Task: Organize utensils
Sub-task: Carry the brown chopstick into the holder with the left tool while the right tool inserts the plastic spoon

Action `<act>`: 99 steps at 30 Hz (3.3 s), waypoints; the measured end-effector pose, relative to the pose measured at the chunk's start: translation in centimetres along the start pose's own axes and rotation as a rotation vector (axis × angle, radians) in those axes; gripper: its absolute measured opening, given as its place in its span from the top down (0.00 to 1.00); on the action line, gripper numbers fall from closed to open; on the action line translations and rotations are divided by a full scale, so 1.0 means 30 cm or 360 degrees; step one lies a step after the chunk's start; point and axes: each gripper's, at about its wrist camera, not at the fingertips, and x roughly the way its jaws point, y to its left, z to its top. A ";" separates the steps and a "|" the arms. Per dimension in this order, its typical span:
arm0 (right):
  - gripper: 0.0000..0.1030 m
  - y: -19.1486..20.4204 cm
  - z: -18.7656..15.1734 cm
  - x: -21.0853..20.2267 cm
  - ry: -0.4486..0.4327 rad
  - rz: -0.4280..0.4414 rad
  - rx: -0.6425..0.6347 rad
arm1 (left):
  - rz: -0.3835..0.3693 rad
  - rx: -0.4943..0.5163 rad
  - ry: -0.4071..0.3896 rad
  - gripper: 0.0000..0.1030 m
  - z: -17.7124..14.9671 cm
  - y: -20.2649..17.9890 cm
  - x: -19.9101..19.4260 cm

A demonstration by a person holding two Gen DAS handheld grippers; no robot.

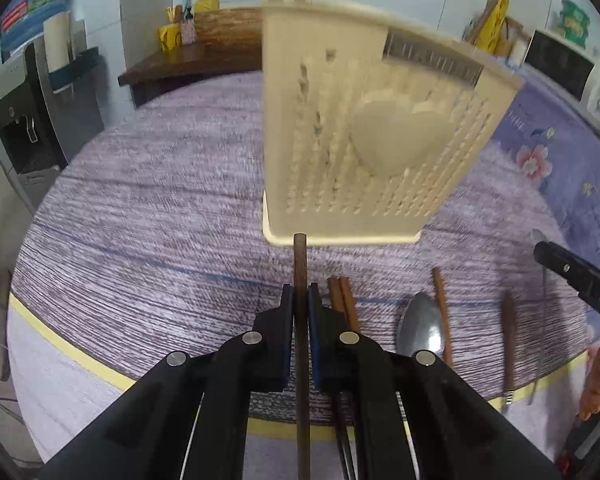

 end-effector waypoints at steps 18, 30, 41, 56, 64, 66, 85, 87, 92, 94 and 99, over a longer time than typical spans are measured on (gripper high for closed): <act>0.64 0.068 0.062 -0.348 -0.0307 0.0223 -0.0152 | -0.0113 0.0003 -0.0507 0.92 0.103 0.015 -0.424; 0.64 0.075 0.057 -0.316 -0.0286 0.0199 -0.0134 | -0.0103 0.0010 -0.0516 0.92 0.094 0.003 -0.424; 0.64 0.075 0.038 -0.280 -0.0284 0.0155 -0.0156 | -0.0106 0.0013 -0.0516 0.92 0.096 0.003 -0.425; 0.64 0.046 -0.023 -0.223 -0.0312 0.0137 -0.0144 | -0.0109 0.0013 -0.0520 0.92 0.096 0.005 -0.433; 0.64 0.056 -0.040 -0.223 -0.0315 0.0103 -0.0153 | -0.0108 0.0014 -0.0520 0.92 0.095 0.005 -0.433; 0.64 0.068 -0.040 -0.234 -0.0322 0.0102 -0.0177 | -0.0109 0.0012 -0.0519 0.92 0.096 0.005 -0.434; 0.64 0.358 0.288 -0.460 -0.1021 0.0229 -0.0368 | -0.0174 0.0022 -0.0949 0.92 0.408 -0.036 -0.734; 0.64 0.406 0.350 -0.431 -0.1050 0.0220 -0.0388 | -0.0145 0.0017 -0.0993 0.92 0.482 -0.057 -0.729; 0.64 0.481 0.437 -0.328 -0.1078 0.0147 -0.0440 | -0.0041 0.0004 -0.1046 0.92 0.592 -0.076 -0.646; 0.64 0.495 0.448 -0.283 -0.1073 0.0101 -0.0479 | -0.0023 -0.0034 -0.1052 0.92 0.604 -0.065 -0.601; 0.64 0.473 0.431 -0.189 -0.0961 0.0089 -0.0444 | -0.0019 -0.0048 -0.0995 0.92 0.540 -0.046 -0.498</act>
